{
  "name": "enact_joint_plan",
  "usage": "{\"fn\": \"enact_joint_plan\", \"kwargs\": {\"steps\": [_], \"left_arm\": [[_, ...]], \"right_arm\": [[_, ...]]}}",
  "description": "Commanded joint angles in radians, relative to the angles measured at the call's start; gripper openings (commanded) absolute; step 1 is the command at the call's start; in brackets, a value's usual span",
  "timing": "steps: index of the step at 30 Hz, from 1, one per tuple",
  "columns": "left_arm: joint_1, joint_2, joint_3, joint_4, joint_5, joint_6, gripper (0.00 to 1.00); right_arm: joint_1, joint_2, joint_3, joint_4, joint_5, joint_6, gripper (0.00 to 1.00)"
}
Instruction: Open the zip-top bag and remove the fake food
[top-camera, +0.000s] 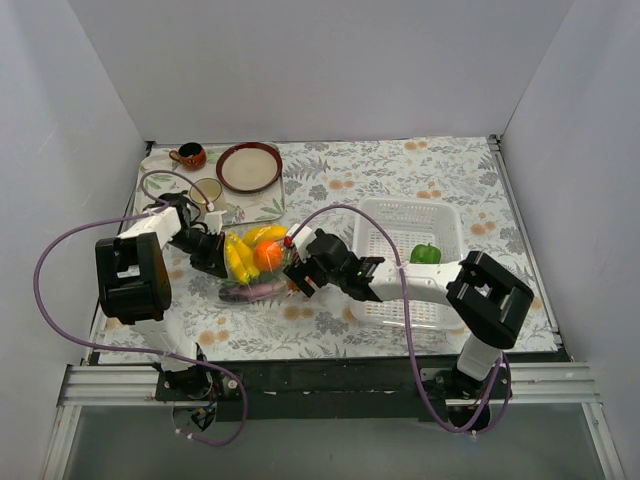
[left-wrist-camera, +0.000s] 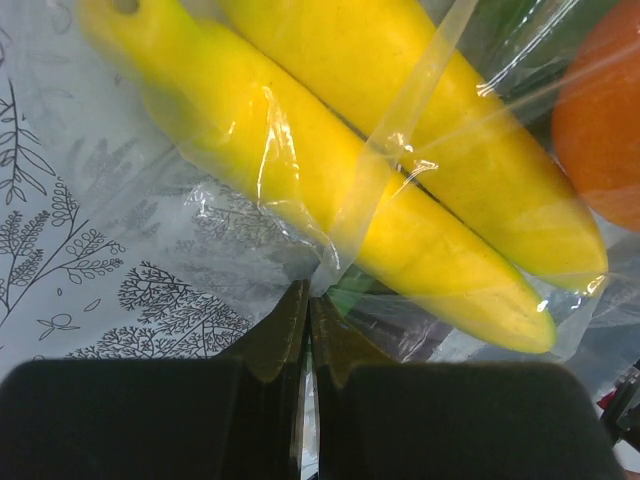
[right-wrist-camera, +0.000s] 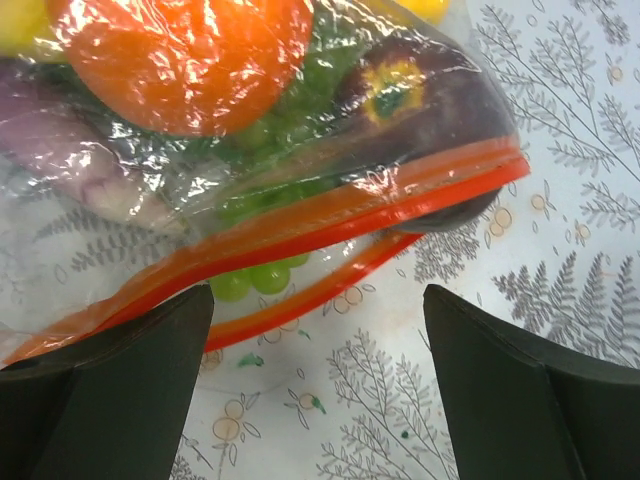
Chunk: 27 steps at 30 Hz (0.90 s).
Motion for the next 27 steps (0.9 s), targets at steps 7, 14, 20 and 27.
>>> {"fn": "enact_joint_plan", "kwargs": {"steps": [7,14,20,27], "left_arm": [[-0.016,-0.059,-0.052,0.020,-0.048,-0.003,0.00],[-0.016,-0.064,-0.067,0.022,-0.063,-0.008,0.00],[-0.016,-0.047,-0.060,0.039,-0.085,-0.005,0.00],[-0.016,-0.002,-0.026,0.076,-0.137,0.000,0.00]], "right_arm": [[-0.016,0.186,0.088,0.152,-0.216,0.029,0.97],[-0.051,0.224,0.083,0.212,-0.331,0.072,0.93],[-0.064,0.116,0.010,0.215,-0.302,0.072,0.56],[-0.064,-0.095,-0.088,0.142,-0.193,0.060,0.34]]}}
